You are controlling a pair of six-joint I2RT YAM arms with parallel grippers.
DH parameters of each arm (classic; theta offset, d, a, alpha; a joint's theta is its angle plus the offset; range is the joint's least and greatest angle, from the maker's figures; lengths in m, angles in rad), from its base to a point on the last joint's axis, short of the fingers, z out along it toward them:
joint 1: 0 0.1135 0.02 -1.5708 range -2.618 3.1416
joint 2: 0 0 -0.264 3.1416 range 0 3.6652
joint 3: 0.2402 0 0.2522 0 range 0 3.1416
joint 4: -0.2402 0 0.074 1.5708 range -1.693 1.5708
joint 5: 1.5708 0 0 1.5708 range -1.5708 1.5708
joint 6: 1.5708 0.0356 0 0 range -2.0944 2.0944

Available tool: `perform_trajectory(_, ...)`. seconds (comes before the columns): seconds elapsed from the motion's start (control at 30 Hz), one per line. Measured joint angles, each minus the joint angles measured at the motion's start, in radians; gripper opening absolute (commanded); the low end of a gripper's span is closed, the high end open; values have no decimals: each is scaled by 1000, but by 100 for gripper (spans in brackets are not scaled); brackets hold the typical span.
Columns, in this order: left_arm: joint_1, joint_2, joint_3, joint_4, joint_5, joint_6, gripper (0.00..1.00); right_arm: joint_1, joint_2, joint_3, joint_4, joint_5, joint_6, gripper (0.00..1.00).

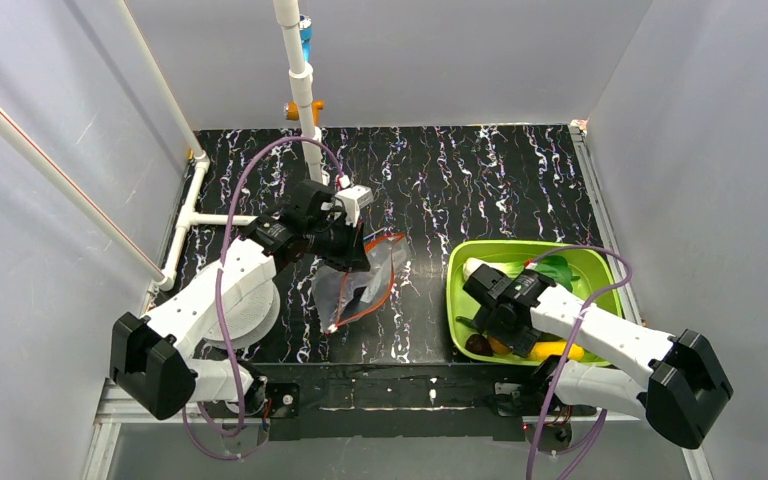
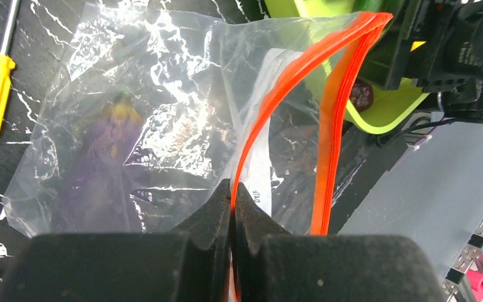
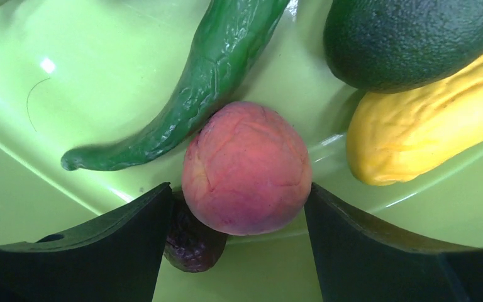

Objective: Place the food in the zip-top bag and seal the zipper
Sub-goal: Pick up the fake fruit from the bin.

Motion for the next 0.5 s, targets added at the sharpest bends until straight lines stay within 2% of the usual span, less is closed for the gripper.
perform_trajectory(0.17, 0, -12, -41, -2, -23, 20, 0, 0, 19, 1, 13, 9, -26, 46)
perform_trajectory(0.2, 0, -20, -45, -4, -33, 25, 0, 0, 24, 5, 11, 11, -35, 42)
perform_trajectory(0.37, 0, -64, -46, 1, -68, 43, 0, 0, 49, 63, -11, 32, -79, 39)
perform_trajectory(0.5, 0, -89, -48, 2, -85, 54, 0, 0, 54, 125, -33, 57, -103, 45)
